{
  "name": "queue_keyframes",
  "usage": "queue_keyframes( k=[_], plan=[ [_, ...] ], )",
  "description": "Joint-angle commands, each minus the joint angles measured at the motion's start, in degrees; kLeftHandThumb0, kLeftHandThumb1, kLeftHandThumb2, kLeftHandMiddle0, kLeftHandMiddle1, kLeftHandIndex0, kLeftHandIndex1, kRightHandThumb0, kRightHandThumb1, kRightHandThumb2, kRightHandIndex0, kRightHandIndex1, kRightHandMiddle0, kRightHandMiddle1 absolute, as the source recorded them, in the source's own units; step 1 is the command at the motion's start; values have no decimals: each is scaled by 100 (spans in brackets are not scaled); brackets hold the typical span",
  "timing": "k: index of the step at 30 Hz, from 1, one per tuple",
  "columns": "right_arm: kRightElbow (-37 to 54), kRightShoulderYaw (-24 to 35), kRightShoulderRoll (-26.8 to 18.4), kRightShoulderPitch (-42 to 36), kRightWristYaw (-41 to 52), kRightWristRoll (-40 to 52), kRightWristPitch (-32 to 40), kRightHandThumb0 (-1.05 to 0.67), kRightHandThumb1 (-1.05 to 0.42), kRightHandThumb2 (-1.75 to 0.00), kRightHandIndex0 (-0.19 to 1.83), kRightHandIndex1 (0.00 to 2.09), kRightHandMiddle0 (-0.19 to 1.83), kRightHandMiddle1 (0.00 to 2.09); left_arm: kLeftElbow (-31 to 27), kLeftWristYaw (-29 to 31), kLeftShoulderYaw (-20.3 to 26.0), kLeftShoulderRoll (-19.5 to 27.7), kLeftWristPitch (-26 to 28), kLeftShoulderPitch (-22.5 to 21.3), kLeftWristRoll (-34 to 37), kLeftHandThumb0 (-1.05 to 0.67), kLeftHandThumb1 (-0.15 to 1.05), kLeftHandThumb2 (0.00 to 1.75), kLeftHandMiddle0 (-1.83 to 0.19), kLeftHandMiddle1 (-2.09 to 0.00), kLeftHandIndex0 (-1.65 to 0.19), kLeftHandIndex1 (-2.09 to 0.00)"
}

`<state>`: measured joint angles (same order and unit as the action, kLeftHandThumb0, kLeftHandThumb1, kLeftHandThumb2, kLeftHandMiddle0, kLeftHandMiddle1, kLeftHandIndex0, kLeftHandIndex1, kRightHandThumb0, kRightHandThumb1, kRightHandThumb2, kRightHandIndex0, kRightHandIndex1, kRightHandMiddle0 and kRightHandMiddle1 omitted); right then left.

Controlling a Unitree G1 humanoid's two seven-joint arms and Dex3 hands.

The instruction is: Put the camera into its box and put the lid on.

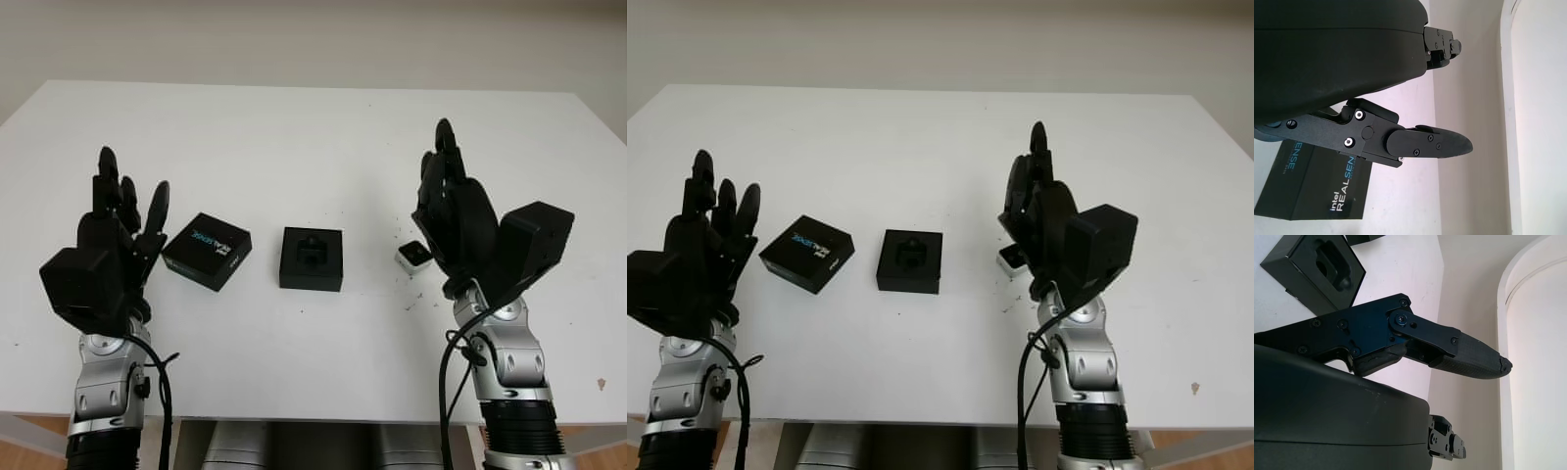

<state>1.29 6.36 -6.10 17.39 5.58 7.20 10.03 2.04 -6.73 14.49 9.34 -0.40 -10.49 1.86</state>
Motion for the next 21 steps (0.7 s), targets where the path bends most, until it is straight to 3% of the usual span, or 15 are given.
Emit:
queue_keyframes(
  k=[1,14,17,18,21],
  plan=[
    [162,-11,-32,-39,12,16,43,-77,-105,-80,-19,0,-19,0,-133,-8,0,-13,-15,60,4,-58,105,32,-4,-6,1,-7],
    [22,121,-95,44,40,25,-158,-74,-105,-72,-19,0,-19,0,-114,0,-4,-63,63,27,52,-58,105,30,-2,-5,2,-6],
    [17,305,-268,205,74,95,-112,-65,-105,-48,-13,3,-13,5,-160,-35,-33,-22,61,58,-38,-58,105,31,-3,-5,1,-6],
    [-7,340,-433,300,118,42,-58,-60,-105,-31,-6,7,-5,9,-165,-54,-23,-25,55,53,-49,-58,105,31,-4,-6,1,-6],
    [-216,366,-980,572,265,-234,-40,-50,-99,-10,11,14,11,18,-177,-39,-1,-22,61,43,-24,-59,105,31,-5,-6,0,-6]
  ],
)
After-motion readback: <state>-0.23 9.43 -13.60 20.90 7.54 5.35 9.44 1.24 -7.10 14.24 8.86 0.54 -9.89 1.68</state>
